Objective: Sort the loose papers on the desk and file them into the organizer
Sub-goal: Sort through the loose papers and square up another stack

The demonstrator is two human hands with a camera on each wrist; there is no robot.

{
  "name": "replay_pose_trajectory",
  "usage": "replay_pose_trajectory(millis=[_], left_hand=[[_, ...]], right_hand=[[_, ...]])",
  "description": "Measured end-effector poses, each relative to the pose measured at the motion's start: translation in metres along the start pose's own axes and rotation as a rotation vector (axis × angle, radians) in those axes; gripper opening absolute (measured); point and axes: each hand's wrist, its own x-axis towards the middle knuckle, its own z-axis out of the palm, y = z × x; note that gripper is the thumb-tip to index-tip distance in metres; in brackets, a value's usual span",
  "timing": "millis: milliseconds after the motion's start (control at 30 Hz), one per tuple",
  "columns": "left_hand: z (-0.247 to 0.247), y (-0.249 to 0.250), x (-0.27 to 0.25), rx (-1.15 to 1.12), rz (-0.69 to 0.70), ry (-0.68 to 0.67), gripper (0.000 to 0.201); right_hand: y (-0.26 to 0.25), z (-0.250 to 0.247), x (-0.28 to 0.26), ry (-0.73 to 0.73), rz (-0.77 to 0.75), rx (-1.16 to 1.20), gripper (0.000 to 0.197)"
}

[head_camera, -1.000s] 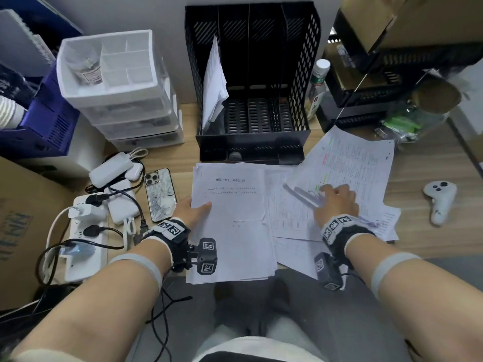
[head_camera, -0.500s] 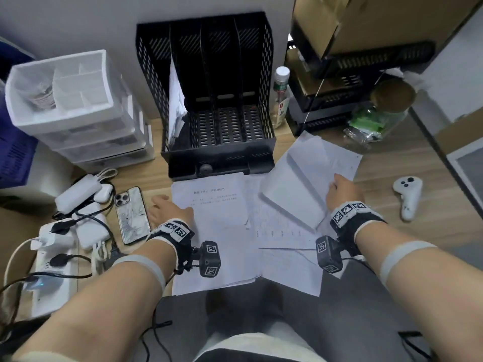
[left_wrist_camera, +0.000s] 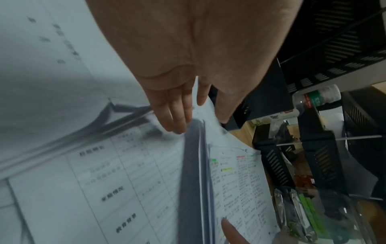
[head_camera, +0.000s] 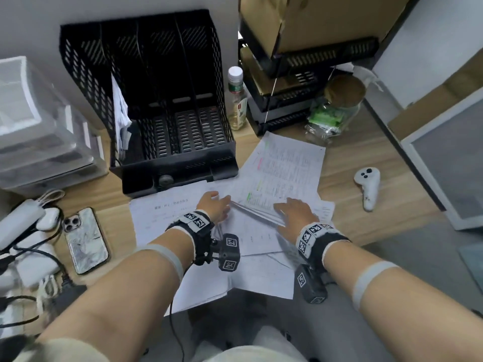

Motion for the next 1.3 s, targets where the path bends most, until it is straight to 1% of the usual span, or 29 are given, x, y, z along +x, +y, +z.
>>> replay_pose_trajectory(millis=[33, 100, 167, 200, 233, 300, 333, 400, 433, 500, 533, 600, 667, 700, 800, 867, 933, 967, 1000, 1033, 1100, 1133, 1233, 1267, 1300], left_hand=[[0.005, 0.0, 0.005, 0.017, 0.008, 0.0, 0.057], [0.012, 0.002, 0.008, 0.024, 0.021, -0.007, 0.053], [0.019, 0.003, 0.007, -0.027, 0.005, 0.005, 0.041], [0.02, 0.002, 0.008, -0.035, -0.005, 0.012, 0.038], [0.024, 0.001, 0.009, -0.034, -0.008, 0.012, 0.039], [0.028, 0.002, 0.007, -0.026, 0.006, -0.033, 0.046], [0.031, 0.005, 0.002, -0.044, 0.02, -0.068, 0.042], [0.035, 0.011, -0.007, -0.099, 0.013, -0.115, 0.025], [0.036, 0.013, -0.009, -0.109, 0.008, -0.117, 0.021], [0.037, 0.015, -0.011, -0.054, 0.048, -0.129, 0.01], [0.037, 0.014, -0.008, -0.003, 0.071, -0.128, 0.01], [0.037, 0.014, -0.002, 0.077, 0.083, -0.078, 0.02], [0.035, 0.014, 0.003, 0.129, 0.079, -0.037, 0.025], [0.033, 0.013, 0.003, 0.137, 0.073, -0.035, 0.026], [0.024, 0.006, 0.009, 0.07, 0.04, -0.044, 0.029], [0.022, 0.01, 0.004, -0.046, 0.016, -0.034, 0.031], [0.023, 0.017, -0.002, -0.183, -0.009, -0.07, 0.031], [0.024, 0.019, -0.003, -0.217, -0.025, -0.084, 0.032], [0.026, 0.019, -0.003, -0.232, -0.032, -0.117, 0.032], [0.028, 0.02, -0.005, -0.236, -0.037, -0.159, 0.033], [0.035, 0.021, -0.016, -0.205, -0.022, -0.258, 0.032], [0.038, 0.02, -0.021, -0.128, 0.001, -0.303, 0.03], [0.042, 0.011, -0.033, 0.142, 0.071, -0.409, 0.03], [0.043, 0.007, -0.034, 0.243, 0.108, -0.441, 0.032], [0.044, 0.004, -0.035, 0.365, 0.159, -0.469, 0.039]], right_hand=[[0.004, 0.003, 0.0, -0.027, 0.023, 0.04, 0.067], [0.009, 0.008, -0.003, -0.032, 0.034, 0.115, 0.081], [0.012, 0.01, -0.005, -0.044, 0.022, 0.111, 0.087], [0.012, 0.011, -0.005, -0.041, 0.016, 0.103, 0.087], [0.013, 0.011, -0.005, -0.032, 0.008, 0.103, 0.086], [0.012, 0.009, -0.007, 0.014, -0.019, 0.12, 0.082], [0.012, 0.009, -0.008, 0.045, -0.046, 0.12, 0.078], [0.011, 0.009, -0.009, 0.081, -0.103, 0.121, 0.069], [0.011, 0.008, -0.009, 0.081, -0.123, 0.137, 0.067], [0.009, 0.006, -0.009, 0.051, -0.154, 0.169, 0.063], [0.008, 0.005, -0.009, 0.04, -0.174, 0.172, 0.06], [0.01, 0.002, -0.01, 0.039, -0.193, 0.214, 0.054], [0.017, -0.002, -0.011, 0.05, -0.152, 0.27, 0.052], [0.023, -0.004, -0.012, 0.068, -0.106, 0.294, 0.052], [0.046, -0.01, -0.015, 0.175, 0.079, 0.361, 0.059], [0.059, -0.014, -0.018, 0.262, 0.215, 0.396, 0.057], [0.071, -0.013, -0.021, 0.358, 0.347, 0.396, 0.048], [0.076, -0.013, -0.023, 0.381, 0.41, 0.411, 0.045], [0.08, -0.012, -0.025, 0.374, 0.463, 0.447, 0.043], [0.083, -0.011, -0.027, 0.337, 0.494, 0.504, 0.04], [0.083, -0.007, -0.033, 0.239, 0.467, 0.629, 0.025], [0.082, -0.005, -0.035, 0.204, 0.433, 0.667, 0.019], [0.076, -0.003, -0.038, 0.141, 0.38, 0.654, 0.017], [0.075, -0.002, -0.036, 0.112, 0.373, 0.633, 0.017], [0.074, -0.001, -0.037, 0.095, 0.363, 0.624, 0.018]])
